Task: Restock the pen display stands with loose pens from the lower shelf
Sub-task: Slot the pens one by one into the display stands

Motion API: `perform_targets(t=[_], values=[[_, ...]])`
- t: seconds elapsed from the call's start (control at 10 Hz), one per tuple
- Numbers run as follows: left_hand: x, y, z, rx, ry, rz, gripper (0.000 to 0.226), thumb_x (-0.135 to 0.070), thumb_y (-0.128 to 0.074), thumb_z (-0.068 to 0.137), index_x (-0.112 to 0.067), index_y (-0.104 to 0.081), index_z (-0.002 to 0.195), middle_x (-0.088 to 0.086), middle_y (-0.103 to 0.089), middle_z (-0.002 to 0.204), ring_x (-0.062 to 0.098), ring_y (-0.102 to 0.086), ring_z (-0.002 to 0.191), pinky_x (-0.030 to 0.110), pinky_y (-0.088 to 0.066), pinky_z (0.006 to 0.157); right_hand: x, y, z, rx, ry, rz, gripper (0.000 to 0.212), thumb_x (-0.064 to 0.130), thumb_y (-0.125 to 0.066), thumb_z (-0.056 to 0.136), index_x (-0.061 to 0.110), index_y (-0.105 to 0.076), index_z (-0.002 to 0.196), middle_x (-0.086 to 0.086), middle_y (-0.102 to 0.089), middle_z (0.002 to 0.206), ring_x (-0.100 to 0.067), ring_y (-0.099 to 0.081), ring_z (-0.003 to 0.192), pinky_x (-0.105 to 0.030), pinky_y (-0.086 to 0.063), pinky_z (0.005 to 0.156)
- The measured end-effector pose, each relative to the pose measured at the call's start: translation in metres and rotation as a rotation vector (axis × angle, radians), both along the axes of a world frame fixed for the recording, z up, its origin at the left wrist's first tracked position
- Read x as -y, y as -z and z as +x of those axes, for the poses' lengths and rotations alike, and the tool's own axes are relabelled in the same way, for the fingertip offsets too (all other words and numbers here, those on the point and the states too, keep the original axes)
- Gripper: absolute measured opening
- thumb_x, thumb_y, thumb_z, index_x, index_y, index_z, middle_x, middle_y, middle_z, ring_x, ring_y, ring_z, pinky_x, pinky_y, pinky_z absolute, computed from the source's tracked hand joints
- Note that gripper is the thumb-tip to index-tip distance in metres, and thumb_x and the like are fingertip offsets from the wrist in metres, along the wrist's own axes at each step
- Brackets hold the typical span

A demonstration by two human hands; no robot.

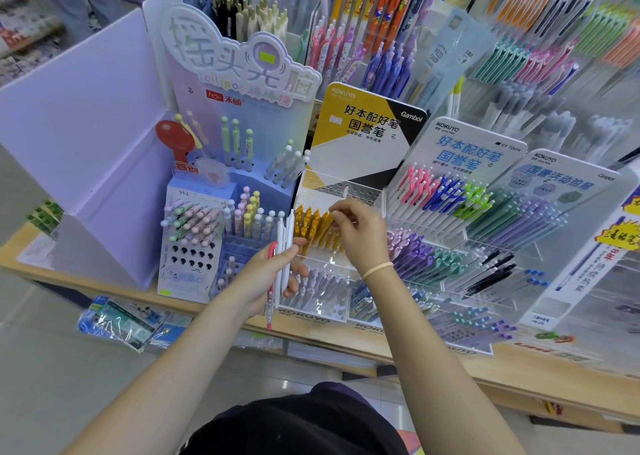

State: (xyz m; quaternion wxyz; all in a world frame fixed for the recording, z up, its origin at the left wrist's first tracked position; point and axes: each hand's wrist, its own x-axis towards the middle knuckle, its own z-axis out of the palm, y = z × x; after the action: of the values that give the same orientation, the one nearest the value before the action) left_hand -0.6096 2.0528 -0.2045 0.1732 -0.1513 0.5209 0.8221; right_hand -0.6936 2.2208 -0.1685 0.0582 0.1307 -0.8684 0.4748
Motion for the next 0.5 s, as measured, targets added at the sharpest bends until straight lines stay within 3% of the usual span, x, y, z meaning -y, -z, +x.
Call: perform_targets(t=[0.5], values=[[-0.003,-0.001,0.002,-0.002,0.013,-0.016,0.028,-0.028,-0.051,0.104,-0.021,-0.06,0.129,0.008,-0.069,0.077,0.017,-0.057,0.055,0.027,-0.047,0.05,-0.002,0.001,0.015,-0.116,-0.014,0.07,0.011,0.004,-0.063,0.093,0.009,-0.072,0.097,0.003,-0.068,0.084,-0.015,-0.065,0.078,-0.033,-0.055,0.075]])
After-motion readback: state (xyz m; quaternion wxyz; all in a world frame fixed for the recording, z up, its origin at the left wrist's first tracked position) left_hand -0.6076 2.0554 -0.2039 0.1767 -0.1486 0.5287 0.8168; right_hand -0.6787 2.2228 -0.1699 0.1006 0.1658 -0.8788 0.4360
